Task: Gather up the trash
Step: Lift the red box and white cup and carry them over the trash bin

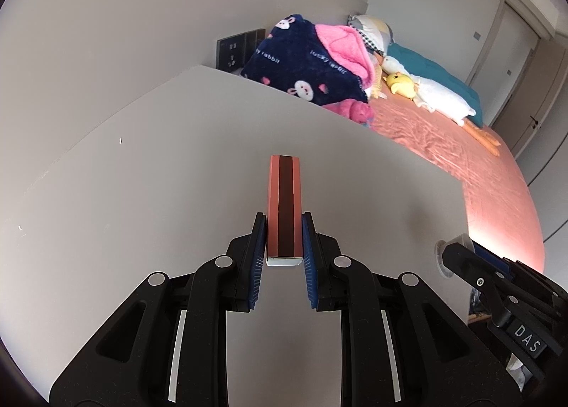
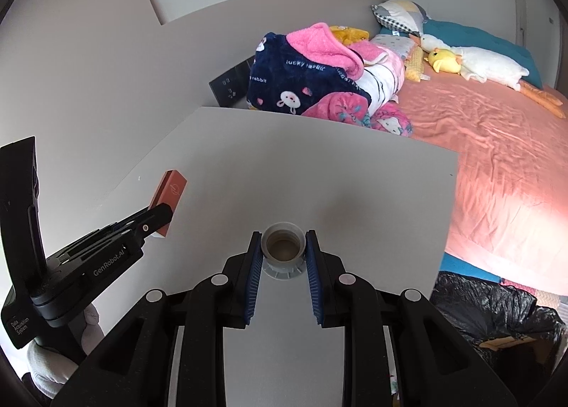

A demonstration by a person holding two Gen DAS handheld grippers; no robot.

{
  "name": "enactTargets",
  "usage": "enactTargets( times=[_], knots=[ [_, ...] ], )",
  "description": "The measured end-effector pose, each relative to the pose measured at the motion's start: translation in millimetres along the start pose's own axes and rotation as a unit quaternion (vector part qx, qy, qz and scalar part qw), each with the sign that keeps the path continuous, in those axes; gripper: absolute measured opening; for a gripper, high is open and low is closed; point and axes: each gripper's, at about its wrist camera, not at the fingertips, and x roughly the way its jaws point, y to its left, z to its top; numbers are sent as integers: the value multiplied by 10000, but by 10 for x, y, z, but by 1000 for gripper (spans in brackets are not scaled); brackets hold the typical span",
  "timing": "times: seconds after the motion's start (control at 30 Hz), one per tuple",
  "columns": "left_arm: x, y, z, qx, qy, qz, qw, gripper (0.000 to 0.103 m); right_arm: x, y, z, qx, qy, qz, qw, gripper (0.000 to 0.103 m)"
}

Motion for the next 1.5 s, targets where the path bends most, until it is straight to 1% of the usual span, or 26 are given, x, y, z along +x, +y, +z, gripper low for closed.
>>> enactTargets(
  times=[0.3, 0.7, 1.13, 1.5],
  knots=[
    [-329, -276, -128, 182, -128, -134, 9997, 19, -407, -46, -106, 35, -191, 38, 9998, 26],
    [-666, -649, -372, 419, -192, -358, 9983, 19, -900, -149, -335, 116, -412, 9, 9991, 26],
    [-819, -1107, -654, 717, -105, -744, 9946, 19, -1341, -431, -609, 401, -607, -234, 9971, 26],
    [-880, -1451, -770, 986, -39, -998, 9901, 19, -1600, -727, -788, 652, -723, -493, 9940, 26]
  ],
)
